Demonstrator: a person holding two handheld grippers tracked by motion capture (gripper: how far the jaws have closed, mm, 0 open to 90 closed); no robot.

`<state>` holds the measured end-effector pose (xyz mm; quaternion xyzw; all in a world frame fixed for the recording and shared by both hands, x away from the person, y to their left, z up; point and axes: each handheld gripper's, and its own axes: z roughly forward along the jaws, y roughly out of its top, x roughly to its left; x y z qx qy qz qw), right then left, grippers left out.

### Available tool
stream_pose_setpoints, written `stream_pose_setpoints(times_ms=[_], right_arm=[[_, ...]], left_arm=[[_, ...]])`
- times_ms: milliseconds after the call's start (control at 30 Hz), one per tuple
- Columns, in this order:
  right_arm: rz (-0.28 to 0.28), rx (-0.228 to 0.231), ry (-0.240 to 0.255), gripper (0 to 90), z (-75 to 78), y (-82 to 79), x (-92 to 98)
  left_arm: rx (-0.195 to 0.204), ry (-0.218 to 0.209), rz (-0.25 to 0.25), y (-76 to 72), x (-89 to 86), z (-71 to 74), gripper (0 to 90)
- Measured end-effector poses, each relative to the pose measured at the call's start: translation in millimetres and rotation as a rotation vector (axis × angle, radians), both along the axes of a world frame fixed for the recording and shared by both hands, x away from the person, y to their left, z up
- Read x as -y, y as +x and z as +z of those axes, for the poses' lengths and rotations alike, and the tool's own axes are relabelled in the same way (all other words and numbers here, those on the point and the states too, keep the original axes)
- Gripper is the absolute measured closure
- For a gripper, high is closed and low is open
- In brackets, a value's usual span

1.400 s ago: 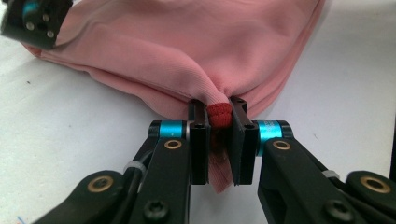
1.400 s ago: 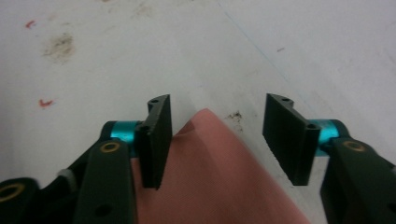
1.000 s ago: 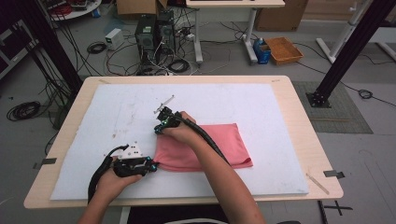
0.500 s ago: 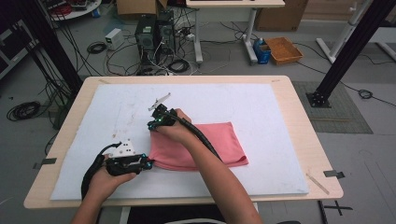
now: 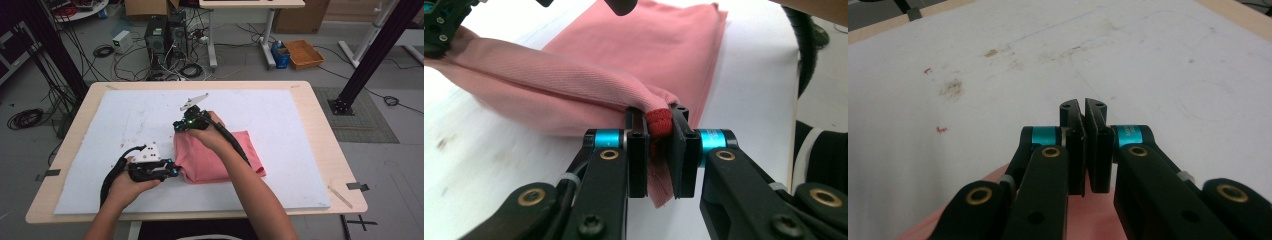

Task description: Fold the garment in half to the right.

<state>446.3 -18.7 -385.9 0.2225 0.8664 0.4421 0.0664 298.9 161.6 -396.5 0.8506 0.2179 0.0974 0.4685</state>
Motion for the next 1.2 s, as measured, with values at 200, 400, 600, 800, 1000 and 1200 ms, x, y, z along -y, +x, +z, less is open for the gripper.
stream_pose_setpoints(times_ms=[200,400,600,800,1000,1200], right_arm=[[-0.038,0.019,0.015,89.2,8.8,-2.3,34.5],[-0.08,0.033,0.02,89.2,11.4,-3.4,67.0],[-0.12,0.028,0.017,89.2,7.0,-4.2,92.1],[-0.152,0.026,0.012,89.2,1.6,-5.6,113.8],[-0.186,0.016,0.01,89.2,-5.8,-7.4,133.1],[-0.217,0.007,-0.002,89.2,-13.7,-8.0,149.0]], left_arm=[[0.0,0.018,-0.066,10.7,34.4,7.7,80.1],[-0.012,0.044,-0.125,22.1,64.3,10.7,80.1],[-0.025,0.071,-0.168,30.9,88.6,10.9,80.1],[-0.038,0.093,-0.202,37.7,111.6,8.3,80.1],[-0.057,0.119,-0.232,43.8,133.8,3.0,80.1],[-0.066,0.141,-0.253,48.7,152.3,-0.1,80.1]])
